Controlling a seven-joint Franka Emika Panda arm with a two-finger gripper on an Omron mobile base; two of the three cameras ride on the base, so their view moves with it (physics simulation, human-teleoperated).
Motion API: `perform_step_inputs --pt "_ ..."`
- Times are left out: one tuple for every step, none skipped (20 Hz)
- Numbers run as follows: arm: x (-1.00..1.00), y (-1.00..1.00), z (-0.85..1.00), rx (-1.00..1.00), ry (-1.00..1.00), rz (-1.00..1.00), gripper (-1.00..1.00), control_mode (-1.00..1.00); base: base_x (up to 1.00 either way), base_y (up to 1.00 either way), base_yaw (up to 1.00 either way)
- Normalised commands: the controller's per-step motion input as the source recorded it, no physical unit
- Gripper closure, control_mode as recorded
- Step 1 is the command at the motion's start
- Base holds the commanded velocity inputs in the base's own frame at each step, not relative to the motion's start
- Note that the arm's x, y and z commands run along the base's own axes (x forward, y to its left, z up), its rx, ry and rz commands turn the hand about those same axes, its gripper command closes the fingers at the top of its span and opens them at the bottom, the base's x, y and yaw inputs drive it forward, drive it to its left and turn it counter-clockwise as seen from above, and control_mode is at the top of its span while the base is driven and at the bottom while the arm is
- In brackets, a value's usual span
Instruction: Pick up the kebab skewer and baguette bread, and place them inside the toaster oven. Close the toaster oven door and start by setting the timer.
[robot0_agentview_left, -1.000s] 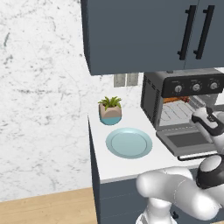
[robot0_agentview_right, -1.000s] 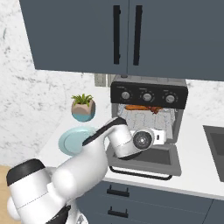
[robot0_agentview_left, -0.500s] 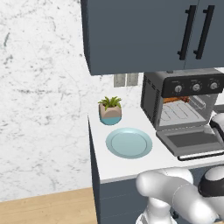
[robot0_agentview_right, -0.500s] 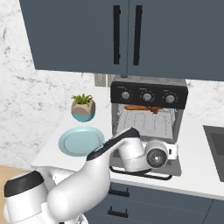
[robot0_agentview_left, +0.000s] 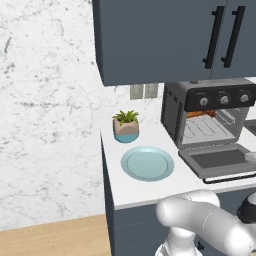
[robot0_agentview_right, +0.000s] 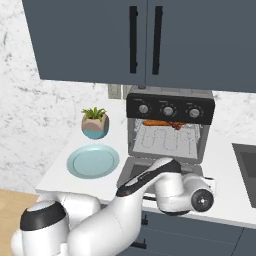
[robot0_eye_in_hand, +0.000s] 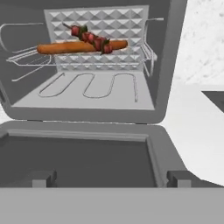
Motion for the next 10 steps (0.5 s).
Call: perform_step_inputs --pt "-0.11 -0.24 -0.34 0.08 -0.03 0.09 -1.00 -1.00 0.00 0.00 0.00" --pt "-0.06 -0.27 -0.28 0.03 -0.04 0.06 -1.00 -1.00 0.00 0.00 0.00" --pt "-0.04 -0.30 -0.29 0.03 -0.04 0.07 -1.00 -1.00 0.00 0.00 0.00" --pt "-0.07 -0.30 -0.34 0.03 -0.01 0.07 -1.00 -1.00 0.00 0.00 0.00" --pt "-0.11 -0.32 -0.34 0.03 0.00 0.07 -1.00 -1.00 0.00 0.00 0.00" --pt "-0.15 -0.31 -0.36 0.01 0.00 0.06 -1.00 -1.00 0.00 0.00 0.00" --pt "-0.12 -0.32 -0.36 0.01 0.00 0.02 -1.00 -1.00 0.00 0.00 0.00" --pt "-0.06 -0.31 -0.34 0.01 0.00 0.01 -1.00 -1.00 0.00 0.00 0.00" --pt "0.00 -0.35 -0.33 0.01 -0.01 0.00 -1.00 -1.00 0.00 0.00 0.00" --pt "0.00 -0.41 -0.34 0.01 -0.01 0.00 -1.00 -1.00 0.00 0.00 0.00"
